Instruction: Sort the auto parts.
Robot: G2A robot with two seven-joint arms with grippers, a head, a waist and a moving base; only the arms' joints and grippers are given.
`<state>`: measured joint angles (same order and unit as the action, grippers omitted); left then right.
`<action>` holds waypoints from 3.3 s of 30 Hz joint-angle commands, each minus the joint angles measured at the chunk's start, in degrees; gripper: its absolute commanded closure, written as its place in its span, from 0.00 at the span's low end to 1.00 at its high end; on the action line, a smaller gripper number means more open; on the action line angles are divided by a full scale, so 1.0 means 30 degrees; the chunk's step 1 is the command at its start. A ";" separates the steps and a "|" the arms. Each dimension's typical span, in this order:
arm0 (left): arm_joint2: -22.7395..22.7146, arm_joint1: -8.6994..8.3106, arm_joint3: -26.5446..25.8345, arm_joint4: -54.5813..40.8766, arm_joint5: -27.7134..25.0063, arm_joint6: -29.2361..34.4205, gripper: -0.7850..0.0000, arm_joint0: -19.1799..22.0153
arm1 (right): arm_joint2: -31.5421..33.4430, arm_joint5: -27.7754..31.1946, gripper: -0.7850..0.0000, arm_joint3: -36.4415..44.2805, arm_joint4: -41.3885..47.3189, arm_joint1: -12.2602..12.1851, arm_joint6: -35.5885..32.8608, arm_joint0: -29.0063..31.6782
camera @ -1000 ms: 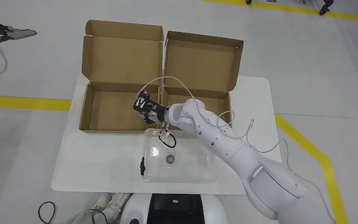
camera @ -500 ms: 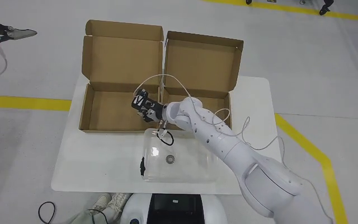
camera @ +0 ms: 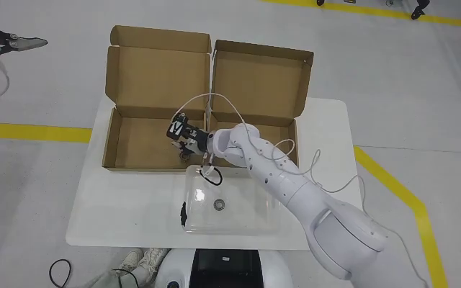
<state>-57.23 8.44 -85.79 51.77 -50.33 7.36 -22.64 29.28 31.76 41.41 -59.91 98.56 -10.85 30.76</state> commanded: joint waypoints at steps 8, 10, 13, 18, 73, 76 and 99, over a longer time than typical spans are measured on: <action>0.0000 0.0000 0.0000 0.0001 0.0001 -0.0001 0.00 0.0000 | 0.1206 0.0393 0.62 0.4388 -0.1903 -0.1210 -0.0676 0.1609; 0.0000 0.0000 0.0000 0.0001 0.0001 -0.0001 0.00 0.0000 | 0.1680 0.0535 0.62 0.5752 -0.2305 -0.1599 -0.1101 0.2247; 0.0000 0.0000 0.0000 0.0001 0.0001 -0.0001 0.00 0.0000 | 0.2529 0.1084 0.60 0.7962 -0.2763 -0.2219 -0.1666 0.3372; 0.0000 0.0000 0.0000 0.0001 0.0001 -0.0001 0.00 0.0000 | 0.4168 0.3329 0.54 1.0681 -0.3000 -0.3261 -0.2656 0.5252; 0.0000 0.0000 0.0000 0.0001 0.0001 -0.0001 0.00 0.0000 | 0.8542 0.8482 0.00 1.8391 -0.3420 -0.6242 -0.6063 1.1998; 0.0000 0.0000 0.0000 0.0001 0.0001 -0.0001 0.00 0.0000 | 0.8479 0.8326 0.00 1.8562 -0.3977 -0.6380 -0.5735 1.2428; 0.0000 0.0000 0.0000 0.0001 0.0001 -0.0001 0.00 0.0000 | 0.9228 0.6667 0.14 1.8932 -0.7473 -0.7467 -0.4353 1.5037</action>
<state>-57.23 8.44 -85.79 51.77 -50.33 7.36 -22.64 57.14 51.75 98.38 -82.50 76.20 -23.77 76.04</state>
